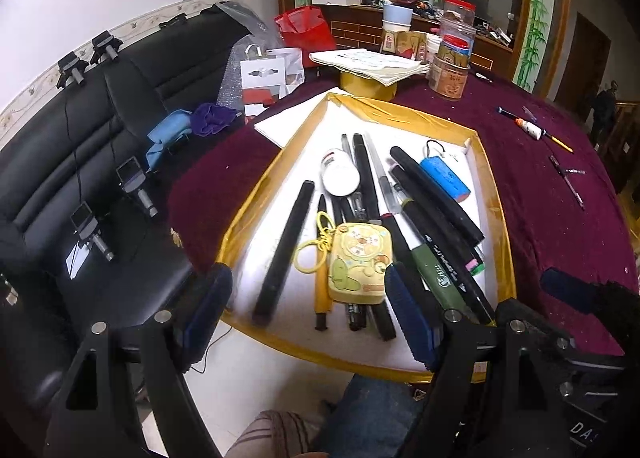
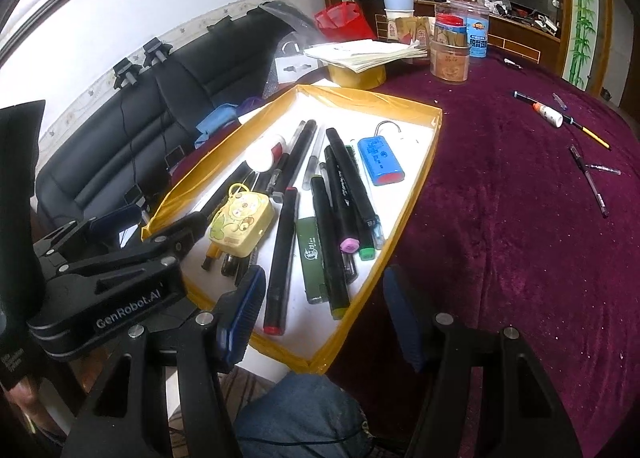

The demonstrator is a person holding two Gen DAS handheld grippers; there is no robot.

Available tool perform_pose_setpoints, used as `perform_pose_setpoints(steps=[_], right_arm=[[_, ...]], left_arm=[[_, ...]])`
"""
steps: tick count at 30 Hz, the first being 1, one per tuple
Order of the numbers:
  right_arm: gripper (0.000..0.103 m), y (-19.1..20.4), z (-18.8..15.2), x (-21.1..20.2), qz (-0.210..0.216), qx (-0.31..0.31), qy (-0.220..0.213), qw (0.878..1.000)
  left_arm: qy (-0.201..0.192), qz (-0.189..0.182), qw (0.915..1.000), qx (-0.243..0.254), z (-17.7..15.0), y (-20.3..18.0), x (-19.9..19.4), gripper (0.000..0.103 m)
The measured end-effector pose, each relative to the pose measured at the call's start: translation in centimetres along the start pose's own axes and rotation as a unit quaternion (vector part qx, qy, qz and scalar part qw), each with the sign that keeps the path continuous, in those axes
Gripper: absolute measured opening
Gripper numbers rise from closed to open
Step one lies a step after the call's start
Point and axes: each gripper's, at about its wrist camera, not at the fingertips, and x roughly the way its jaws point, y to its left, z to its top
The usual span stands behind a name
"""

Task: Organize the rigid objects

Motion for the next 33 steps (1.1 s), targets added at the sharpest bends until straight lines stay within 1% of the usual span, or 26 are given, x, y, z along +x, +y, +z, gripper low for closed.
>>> perform_pose_setpoints(steps=[5,13,25,28,31,33], right_arm=[[0.056,0.5,0.5,0.3,0.002,0.0,0.0,1.0],[0.056,1.1,0.8,0.5,-0.001,-0.002,-0.003,1.0],[0.056,1.2,0.9,1.1,-0.01,-0.001,0.0,1.0],[0.056,1.3,0.9,1.1,-0.017,-0.005,-0.003,1.0],[0.056,1.2,1.0,1.4,-0.017,-0.003,0.0,1.0],[0.056,1.0,1.0,1.5,-0.014,-0.001,0.001,1.0]], left_arm=[[-0.002,0.013,0.9999,0.008,0.3,0.4,0.3,0.079],[0.0,0.006,1.0,0.007,0.8,0.8,0.6,0.079],[0.008,0.011,0.9998,0.017,1.1,0.6,1.4,0.079],[0.013,-0.008,0.9998,0.012,1.3,0.6,1.8,0.079],[0.004,0.011,0.9999,0.011,1.6,0.5,1.9,0.079],[0.011,-0.004,0.9999,0.007,1.8,0.7,2.1,0.079]])
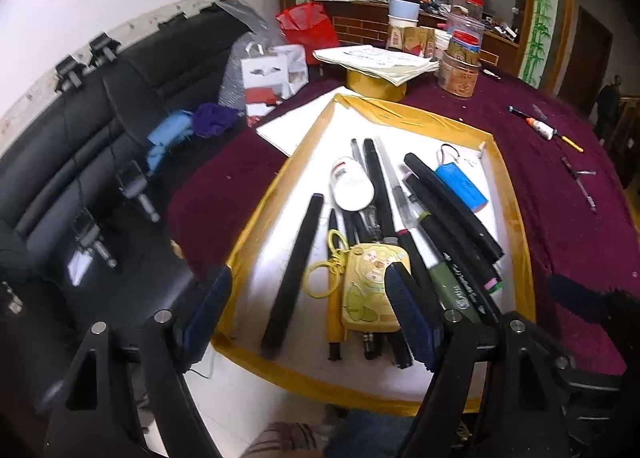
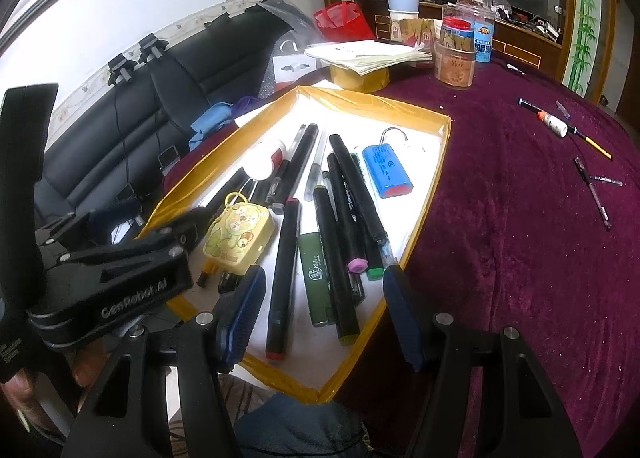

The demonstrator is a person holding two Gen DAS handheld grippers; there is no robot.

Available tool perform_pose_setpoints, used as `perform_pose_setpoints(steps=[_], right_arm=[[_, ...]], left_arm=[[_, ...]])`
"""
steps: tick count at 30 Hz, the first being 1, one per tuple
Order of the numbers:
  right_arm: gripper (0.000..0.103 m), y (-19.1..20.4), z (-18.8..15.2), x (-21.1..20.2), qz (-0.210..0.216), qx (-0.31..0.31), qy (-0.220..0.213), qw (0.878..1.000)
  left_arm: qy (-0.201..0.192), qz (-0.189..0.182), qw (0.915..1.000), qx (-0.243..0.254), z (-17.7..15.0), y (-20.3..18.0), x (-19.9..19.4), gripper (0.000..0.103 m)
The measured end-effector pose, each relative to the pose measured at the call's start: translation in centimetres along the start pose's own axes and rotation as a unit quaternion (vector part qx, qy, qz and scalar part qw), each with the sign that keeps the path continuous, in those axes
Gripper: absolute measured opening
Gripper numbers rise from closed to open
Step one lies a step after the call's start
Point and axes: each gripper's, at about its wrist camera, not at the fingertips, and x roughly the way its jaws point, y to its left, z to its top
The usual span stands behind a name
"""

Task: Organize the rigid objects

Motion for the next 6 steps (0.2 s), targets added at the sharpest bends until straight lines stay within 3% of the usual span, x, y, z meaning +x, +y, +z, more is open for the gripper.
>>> perform_pose_setpoints(steps=[6], right_arm=[[0.056,-0.19,0.13,0.29,0.002,0.0,0.002,1.0]], left_arm=[[-0.022,-0.004,0.9997,-0.001,0.13,0.16,-0.31,0.079]])
